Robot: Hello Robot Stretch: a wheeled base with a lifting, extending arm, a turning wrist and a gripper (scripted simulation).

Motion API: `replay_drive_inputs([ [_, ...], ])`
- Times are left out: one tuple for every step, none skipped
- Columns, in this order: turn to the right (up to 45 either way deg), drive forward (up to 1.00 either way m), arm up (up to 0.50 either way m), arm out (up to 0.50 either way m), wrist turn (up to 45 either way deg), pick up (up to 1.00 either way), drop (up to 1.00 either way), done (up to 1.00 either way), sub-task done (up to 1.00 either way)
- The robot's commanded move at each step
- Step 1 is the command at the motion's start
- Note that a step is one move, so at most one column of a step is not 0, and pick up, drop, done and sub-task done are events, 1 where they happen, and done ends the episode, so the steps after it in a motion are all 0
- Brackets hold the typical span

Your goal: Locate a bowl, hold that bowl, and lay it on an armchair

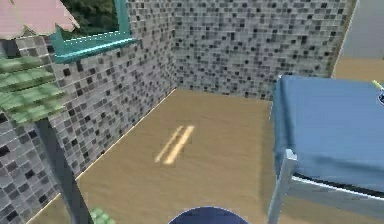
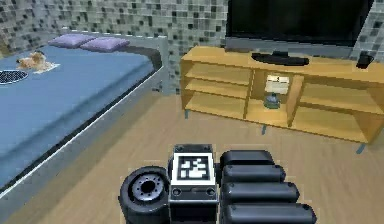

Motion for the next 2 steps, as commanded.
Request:
replay_drive_inputs([
  [3.0, 0.0, 0.0, 0.0, 0.0, 0.0, 0.0, 0.0, 0.0],
  [0.0, 1.0, 0.0, 0.0, 0.0, 0.0, 0.0, 0.0, 0.0],
])
